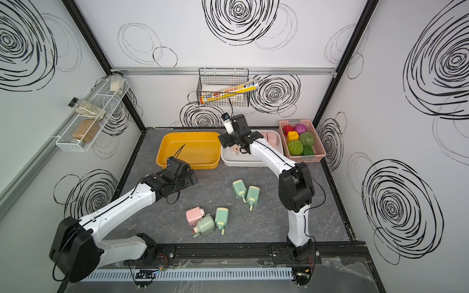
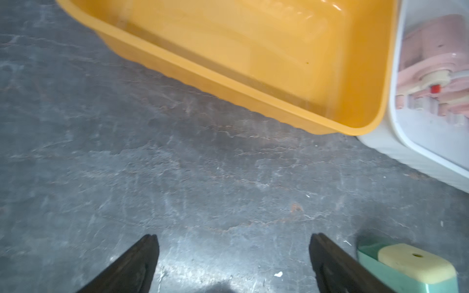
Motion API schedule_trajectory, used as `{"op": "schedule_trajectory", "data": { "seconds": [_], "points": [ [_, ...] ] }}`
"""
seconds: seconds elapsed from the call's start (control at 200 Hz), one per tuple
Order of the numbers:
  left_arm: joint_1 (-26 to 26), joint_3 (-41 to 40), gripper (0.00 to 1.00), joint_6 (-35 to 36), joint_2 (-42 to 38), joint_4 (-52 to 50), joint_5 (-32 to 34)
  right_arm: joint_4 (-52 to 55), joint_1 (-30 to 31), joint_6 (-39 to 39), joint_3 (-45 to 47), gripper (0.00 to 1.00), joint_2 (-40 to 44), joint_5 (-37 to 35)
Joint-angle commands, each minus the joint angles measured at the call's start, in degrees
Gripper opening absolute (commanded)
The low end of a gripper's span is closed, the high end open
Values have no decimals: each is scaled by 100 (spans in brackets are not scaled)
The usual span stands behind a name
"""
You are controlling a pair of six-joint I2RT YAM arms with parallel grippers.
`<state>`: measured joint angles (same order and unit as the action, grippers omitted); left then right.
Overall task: Place the pencil sharpeners by color into the storage box
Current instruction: Place the pencil sharpener in the storage box, then pick up the pencil sharpener from the center of the board.
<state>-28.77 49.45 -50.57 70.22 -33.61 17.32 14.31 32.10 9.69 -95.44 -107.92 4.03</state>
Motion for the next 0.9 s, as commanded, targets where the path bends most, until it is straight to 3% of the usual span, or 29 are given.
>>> {"op": "schedule_trajectory", "data": {
  "seconds": [0.0, 0.11, 0.225, 0.345, 0.495, 0.6, 0.896],
  "points": [
    [-49, 1, 99, -594, -313, -1078, 564, -377, 108, 1325, 784, 100, 567, 1712],
    [-12, -189, 99, -777, -500, -1524, 511, 112, 338, 2229, 1191, 99, 960, 2470],
    [111, -418, 99, -645, -490, -1648, -30, 890, 632, 2695, 1314, 96, 1095, 2892],
    [278, -674, 99, -428, -516, -1588, -534, 1280, 1132, 3333, 1668, 95, 1247, 2813],
    [354, -816, 99, -153, -547, -1729, -601, 1517, 1672, 3902, 1996, 95, 1335, 2602],
    [427, -947, 99, 102, -530, -1786, -921, 1781, 1959, 4079, 1921, 95, 1169, 2606],
    [457, -911, 99, 146, -707, -2280, -731, 1543, 2632, 3829, 1754, 87, 458, 2282]
  ]
}}
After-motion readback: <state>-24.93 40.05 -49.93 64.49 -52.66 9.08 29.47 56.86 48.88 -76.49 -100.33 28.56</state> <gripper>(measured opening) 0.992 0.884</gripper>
